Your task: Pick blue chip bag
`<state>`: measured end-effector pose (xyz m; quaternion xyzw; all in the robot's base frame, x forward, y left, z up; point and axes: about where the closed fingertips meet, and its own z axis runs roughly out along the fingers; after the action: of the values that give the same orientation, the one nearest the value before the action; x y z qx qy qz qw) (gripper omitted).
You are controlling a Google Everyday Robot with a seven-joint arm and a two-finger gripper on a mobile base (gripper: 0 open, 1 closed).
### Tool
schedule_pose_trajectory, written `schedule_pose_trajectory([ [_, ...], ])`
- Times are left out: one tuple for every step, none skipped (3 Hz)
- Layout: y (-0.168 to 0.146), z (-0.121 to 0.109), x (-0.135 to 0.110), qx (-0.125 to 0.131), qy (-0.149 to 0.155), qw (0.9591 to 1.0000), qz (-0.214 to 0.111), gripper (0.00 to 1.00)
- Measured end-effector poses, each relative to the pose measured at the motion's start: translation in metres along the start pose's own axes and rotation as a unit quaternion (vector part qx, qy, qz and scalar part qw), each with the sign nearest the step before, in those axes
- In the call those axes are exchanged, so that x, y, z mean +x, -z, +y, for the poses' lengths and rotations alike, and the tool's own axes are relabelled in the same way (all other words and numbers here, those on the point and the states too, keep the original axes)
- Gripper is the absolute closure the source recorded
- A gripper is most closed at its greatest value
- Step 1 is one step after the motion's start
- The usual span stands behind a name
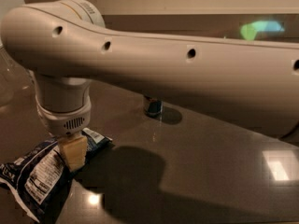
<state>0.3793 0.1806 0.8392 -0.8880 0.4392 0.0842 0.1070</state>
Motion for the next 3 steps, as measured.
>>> schedule_pose_trajectory([
  [0.006, -0.004, -0.001, 0.001, 0.0, 1.0, -0.002, 0.64],
  [0.029, -0.009, 0.006, 0.013, -0.003, 0.9999, -0.005, 0.87],
  [0.061, -0.012, 0.019, 0.022, -0.004, 0.9997, -0.012, 1.0],
])
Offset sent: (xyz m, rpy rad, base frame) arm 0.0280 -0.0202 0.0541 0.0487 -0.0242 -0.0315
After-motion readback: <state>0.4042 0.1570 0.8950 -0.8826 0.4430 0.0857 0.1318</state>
